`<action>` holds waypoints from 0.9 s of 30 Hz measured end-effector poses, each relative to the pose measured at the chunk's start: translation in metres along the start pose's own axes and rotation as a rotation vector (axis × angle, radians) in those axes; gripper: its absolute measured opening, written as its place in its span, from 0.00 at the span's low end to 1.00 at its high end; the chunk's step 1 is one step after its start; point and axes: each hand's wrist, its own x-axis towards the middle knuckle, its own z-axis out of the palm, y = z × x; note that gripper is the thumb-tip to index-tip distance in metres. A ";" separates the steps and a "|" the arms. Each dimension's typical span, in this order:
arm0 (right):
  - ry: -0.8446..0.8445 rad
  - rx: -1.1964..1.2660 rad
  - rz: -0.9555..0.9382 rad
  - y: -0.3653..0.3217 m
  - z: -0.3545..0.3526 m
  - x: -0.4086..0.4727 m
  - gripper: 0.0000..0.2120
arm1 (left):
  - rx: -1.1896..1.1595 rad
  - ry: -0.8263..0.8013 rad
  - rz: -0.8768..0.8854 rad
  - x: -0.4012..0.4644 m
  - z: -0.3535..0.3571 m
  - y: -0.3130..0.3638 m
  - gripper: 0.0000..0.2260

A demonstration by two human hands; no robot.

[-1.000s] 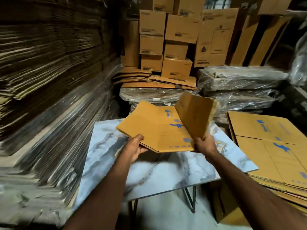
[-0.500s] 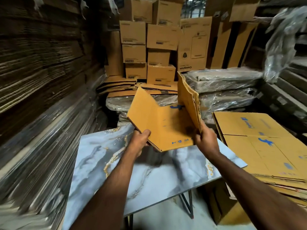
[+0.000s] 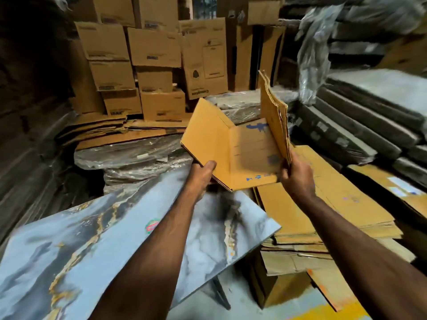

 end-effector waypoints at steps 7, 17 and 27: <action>0.018 0.051 0.024 0.138 -0.031 0.079 0.34 | -0.087 -0.050 -0.069 0.077 0.157 -0.005 0.04; -0.253 0.106 0.467 0.308 -0.007 0.089 0.24 | -0.089 -0.058 -0.532 0.145 0.287 -0.091 0.07; -0.460 -0.112 0.810 0.391 0.012 0.081 0.20 | -0.190 -0.031 -0.708 0.161 0.331 -0.133 0.12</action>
